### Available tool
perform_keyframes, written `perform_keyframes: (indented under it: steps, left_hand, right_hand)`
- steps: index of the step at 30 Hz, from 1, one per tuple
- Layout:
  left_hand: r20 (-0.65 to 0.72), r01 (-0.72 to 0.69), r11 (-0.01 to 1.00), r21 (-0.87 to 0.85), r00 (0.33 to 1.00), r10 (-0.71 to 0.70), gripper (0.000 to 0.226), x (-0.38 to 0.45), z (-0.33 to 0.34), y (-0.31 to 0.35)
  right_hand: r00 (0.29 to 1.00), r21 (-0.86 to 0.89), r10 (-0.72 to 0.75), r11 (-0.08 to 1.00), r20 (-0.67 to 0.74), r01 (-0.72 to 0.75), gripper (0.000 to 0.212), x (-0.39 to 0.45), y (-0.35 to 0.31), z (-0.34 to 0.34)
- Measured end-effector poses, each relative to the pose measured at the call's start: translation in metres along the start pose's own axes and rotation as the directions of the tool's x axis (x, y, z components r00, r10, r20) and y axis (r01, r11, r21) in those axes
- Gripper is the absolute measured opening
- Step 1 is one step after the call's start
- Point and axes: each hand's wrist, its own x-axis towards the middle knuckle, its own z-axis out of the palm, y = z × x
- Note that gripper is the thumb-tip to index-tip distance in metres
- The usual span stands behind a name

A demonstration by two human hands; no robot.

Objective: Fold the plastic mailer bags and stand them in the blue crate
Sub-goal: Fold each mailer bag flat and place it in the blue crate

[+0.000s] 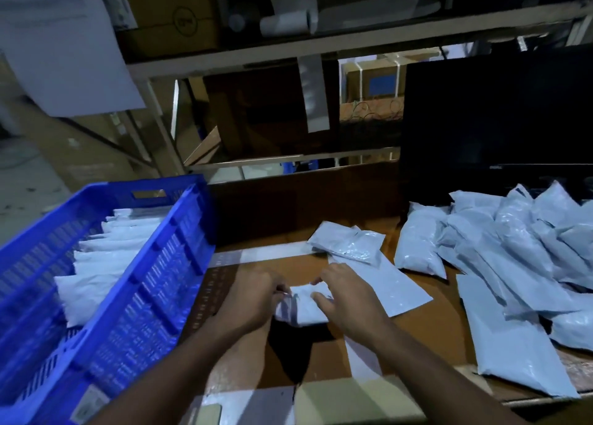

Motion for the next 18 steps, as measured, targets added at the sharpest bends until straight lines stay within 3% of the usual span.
perform_keyframes:
  steps: [3, 6, 8, 12, 15, 18]
  left_hand:
    - [-0.004, -0.015, 0.995, -0.103, 1.0, 0.014, 0.026, -0.027, 0.013, 0.011]
    - [-0.158, 0.1, 0.929, -0.355, 0.973, -0.165, 0.032, -0.045, 0.013, 0.008]
    - [-0.231, 0.151, 0.857, -0.492, 0.927, -0.296, 0.03, -0.055, 0.01, -0.001]
    - [-0.217, 0.218, 0.816, -0.535, 0.898, -0.382, 0.028, -0.07, 0.016, -0.018]
    - [-0.197, 0.204, 0.785, -0.585, 0.903, -0.381, 0.028, -0.072, 0.022, -0.019]
    - [-0.2, 0.178, 0.768, -0.615, 0.907, -0.37, 0.026, -0.07, 0.03, -0.019]
  right_hand:
    - [0.996, -0.012, -0.044, 0.999, 0.08, 0.045, 0.023, -0.02, -0.004, 0.013]
    - [0.98, -0.072, -0.093, 0.992, 0.174, 0.107, 0.027, -0.043, 0.005, 0.029]
    - [0.985, -0.118, -0.064, 0.99, 0.158, 0.083, 0.033, -0.051, 0.011, 0.036]
    - [0.993, -0.16, -0.07, 0.983, 0.099, 0.085, 0.041, -0.049, 0.002, 0.037]
    - [0.963, -0.107, -0.09, 0.987, 0.255, 0.121, 0.052, -0.04, -0.014, 0.038]
    - [0.928, -0.202, -0.053, 0.97, 0.368, 0.136, 0.058, -0.039, -0.017, 0.054]
